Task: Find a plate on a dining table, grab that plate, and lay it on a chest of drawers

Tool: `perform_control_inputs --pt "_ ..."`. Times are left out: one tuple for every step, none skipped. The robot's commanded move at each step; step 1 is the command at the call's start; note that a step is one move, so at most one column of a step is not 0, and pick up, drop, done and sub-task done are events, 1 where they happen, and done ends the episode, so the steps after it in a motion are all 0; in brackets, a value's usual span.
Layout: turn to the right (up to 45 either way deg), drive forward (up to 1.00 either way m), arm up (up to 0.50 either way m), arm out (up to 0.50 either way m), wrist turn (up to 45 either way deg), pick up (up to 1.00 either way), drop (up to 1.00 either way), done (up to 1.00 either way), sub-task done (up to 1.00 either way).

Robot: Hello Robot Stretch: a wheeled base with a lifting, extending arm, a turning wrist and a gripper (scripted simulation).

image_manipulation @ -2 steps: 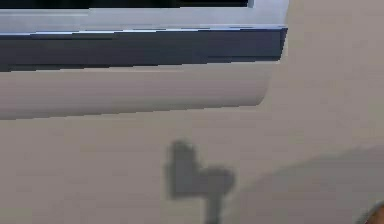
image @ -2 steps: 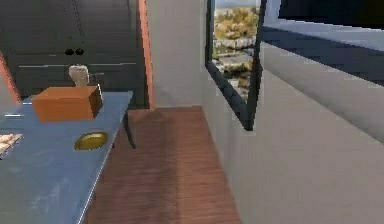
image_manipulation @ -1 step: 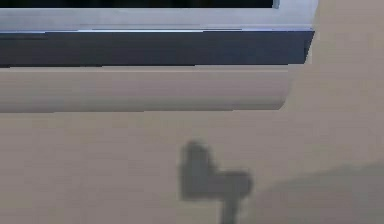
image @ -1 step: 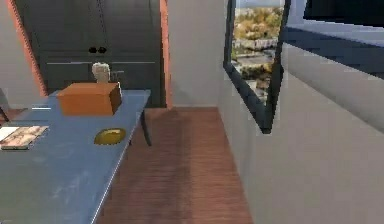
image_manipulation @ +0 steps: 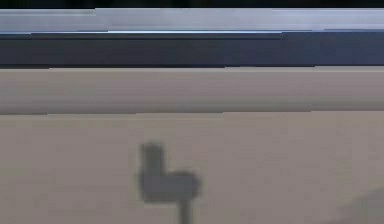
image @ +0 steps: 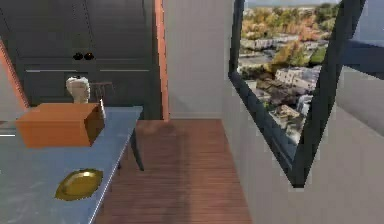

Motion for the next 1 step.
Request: perform_control_inputs --pt "-45.0 0.0 0.0 0.0 0.0 0.0 0.0 0.0 0.0"
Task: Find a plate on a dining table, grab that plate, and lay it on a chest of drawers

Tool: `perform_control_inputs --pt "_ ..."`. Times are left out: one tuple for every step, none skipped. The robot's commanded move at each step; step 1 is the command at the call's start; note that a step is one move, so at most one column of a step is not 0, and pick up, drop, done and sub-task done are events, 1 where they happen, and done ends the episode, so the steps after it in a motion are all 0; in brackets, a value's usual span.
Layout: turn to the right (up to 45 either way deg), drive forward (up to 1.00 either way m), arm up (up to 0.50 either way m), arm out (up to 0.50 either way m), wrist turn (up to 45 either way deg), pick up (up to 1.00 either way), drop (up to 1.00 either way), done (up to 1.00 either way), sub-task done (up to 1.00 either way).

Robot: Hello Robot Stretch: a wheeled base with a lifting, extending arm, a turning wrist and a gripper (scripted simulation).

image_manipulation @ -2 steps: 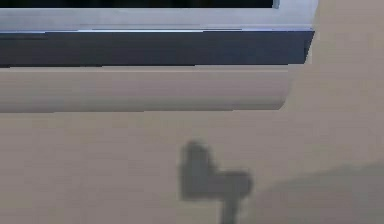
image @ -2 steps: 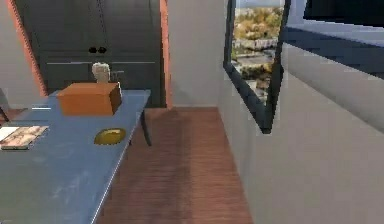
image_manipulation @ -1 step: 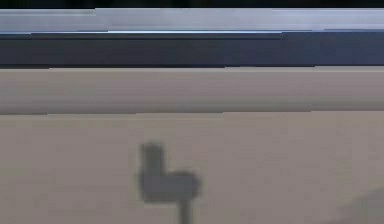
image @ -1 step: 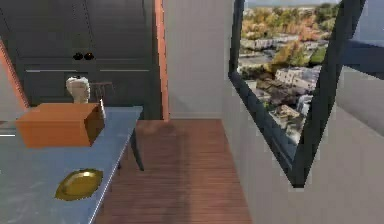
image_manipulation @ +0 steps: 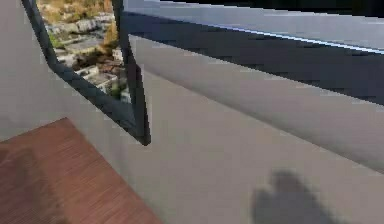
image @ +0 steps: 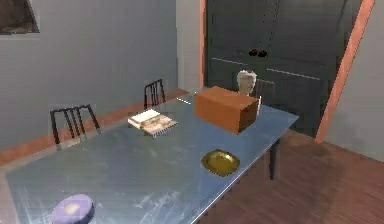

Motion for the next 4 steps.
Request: perform_control_inputs --pt "-45.0 0.0 0.0 0.0 0.0 0.0 0.0 0.0 0.0" --pt "-30.0 0.0 0.0 0.0 0.0 0.0 0.0 0.0 0.0" --pt "0.0 0.0 0.5 0.0 0.0 0.0 0.0 0.0 0.0" --pt "0.0 0.0 0.28 0.0 0.0 0.0 0.0 0.0 0.0"
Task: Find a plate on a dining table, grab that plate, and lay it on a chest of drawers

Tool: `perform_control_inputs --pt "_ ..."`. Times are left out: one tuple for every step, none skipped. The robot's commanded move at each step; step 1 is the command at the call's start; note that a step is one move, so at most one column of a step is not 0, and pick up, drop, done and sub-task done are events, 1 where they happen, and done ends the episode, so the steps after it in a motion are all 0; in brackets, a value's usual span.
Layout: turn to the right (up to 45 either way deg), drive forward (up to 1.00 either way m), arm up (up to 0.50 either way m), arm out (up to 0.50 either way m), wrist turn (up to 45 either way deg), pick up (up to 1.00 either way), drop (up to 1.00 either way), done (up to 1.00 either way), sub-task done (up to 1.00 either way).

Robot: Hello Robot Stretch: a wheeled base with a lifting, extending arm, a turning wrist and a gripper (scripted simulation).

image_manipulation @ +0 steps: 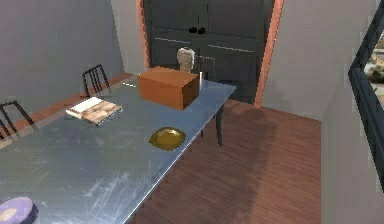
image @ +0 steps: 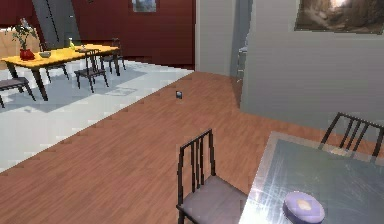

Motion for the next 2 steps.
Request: perform_control_inputs --pt "0.0 0.0 0.0 0.5 0.0 0.0 0.0 0.0 0.0" --pt "0.0 0.0 0.0 0.0 45.0 0.0 0.0 0.0 0.0"
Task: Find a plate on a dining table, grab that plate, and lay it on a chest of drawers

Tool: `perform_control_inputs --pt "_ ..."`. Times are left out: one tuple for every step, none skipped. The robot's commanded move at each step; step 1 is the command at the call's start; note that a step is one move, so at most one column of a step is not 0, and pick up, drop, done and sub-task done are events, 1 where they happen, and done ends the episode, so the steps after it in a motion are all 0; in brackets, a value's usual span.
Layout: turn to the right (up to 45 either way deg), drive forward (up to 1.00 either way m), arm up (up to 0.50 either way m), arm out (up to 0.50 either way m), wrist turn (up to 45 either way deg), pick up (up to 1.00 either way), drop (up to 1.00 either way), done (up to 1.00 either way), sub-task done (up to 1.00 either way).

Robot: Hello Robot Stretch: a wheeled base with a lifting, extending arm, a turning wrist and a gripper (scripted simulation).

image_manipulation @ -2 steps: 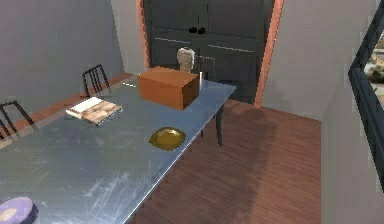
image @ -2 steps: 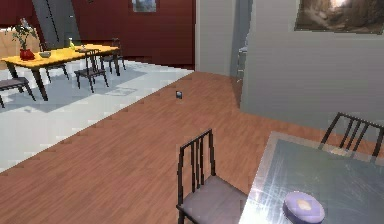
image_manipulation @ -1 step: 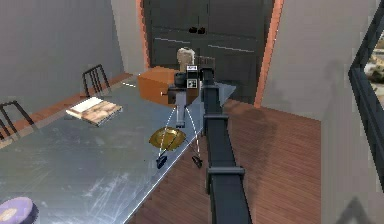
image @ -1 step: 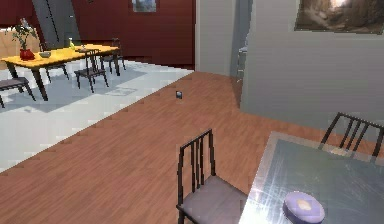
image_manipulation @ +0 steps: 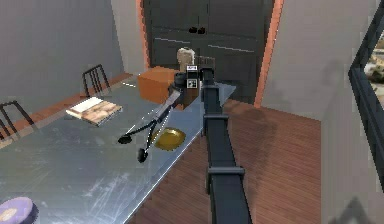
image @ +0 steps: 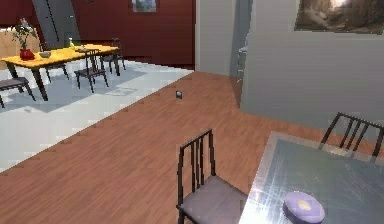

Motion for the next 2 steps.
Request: perform_control_inputs --pt "0.0 0.0 0.0 0.0 45.0 0.0 0.0 0.0 0.0" --pt "0.0 0.0 0.0 0.0 45.0 0.0 0.0 0.0 0.0"
